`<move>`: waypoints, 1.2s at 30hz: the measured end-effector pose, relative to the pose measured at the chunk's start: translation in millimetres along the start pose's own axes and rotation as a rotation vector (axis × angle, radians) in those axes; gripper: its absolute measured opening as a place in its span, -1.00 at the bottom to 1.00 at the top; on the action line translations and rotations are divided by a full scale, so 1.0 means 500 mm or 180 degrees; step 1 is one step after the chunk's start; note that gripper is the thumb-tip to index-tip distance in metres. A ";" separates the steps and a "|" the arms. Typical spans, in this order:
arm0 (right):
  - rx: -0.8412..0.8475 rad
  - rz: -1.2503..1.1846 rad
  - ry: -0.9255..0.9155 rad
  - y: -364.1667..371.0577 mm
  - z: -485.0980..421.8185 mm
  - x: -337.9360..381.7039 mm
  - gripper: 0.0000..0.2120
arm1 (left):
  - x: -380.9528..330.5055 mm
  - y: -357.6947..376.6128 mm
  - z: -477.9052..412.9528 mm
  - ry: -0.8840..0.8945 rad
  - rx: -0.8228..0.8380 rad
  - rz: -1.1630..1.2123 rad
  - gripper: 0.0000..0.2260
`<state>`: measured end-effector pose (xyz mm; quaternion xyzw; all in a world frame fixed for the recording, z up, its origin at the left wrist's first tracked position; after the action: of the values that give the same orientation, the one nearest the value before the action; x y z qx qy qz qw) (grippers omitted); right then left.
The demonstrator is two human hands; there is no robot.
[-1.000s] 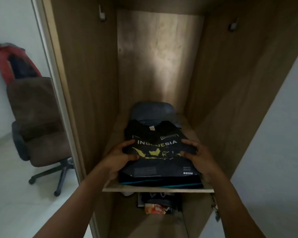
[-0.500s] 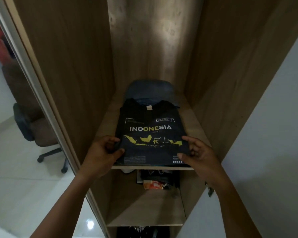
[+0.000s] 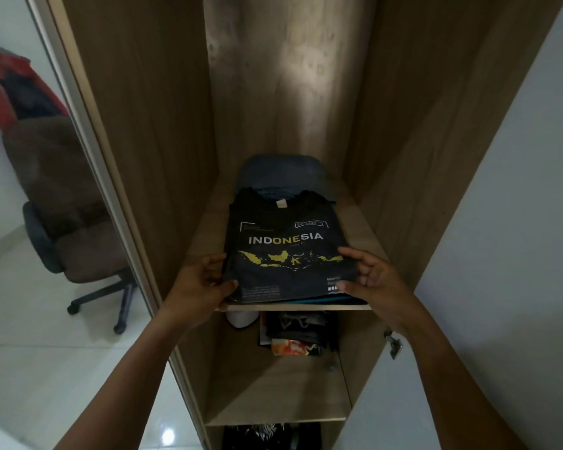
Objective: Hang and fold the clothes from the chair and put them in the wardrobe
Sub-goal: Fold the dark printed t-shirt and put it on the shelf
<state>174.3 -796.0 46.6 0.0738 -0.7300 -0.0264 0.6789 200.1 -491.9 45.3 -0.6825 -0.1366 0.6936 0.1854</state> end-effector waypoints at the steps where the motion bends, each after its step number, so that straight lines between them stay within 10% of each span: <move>1: 0.0070 0.0012 0.0131 0.003 0.000 0.000 -0.46 | 0.002 0.002 0.002 -0.0053 0.0007 -0.0011 -0.53; 20: -0.0618 0.1231 -0.0021 -0.050 0.026 -0.010 -0.52 | 0.051 -0.017 0.015 -0.0048 -0.0436 -0.0251 -0.47; 26: -0.1037 0.1408 0.0144 -0.068 0.008 -0.015 -0.44 | 0.035 -0.042 0.009 -0.0184 -0.0416 -0.1632 -0.44; 31: -0.1096 0.2216 -0.0619 -0.016 -0.055 0.050 -0.53 | -0.087 -0.013 -0.014 0.0955 -0.1178 -0.2201 -0.49; 36: 0.0041 0.3076 -0.0566 0.094 -0.162 0.039 -0.43 | -0.075 0.059 -0.153 0.0828 0.0107 -0.2630 -0.45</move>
<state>250.1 -747.3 78.4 -0.2717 -0.7361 0.2900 0.5480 274.4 -539.8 63.2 -0.6491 -0.3625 0.4715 0.4743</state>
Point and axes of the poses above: each hand's wrist, its own z-axis away from the middle knuckle, its own y-axis out of the palm, x = y × z, the point moved 5 cm from there along -z, towards the middle knuckle, and after that the axes turned 10 degrees about -z, right-handed, at the moved point
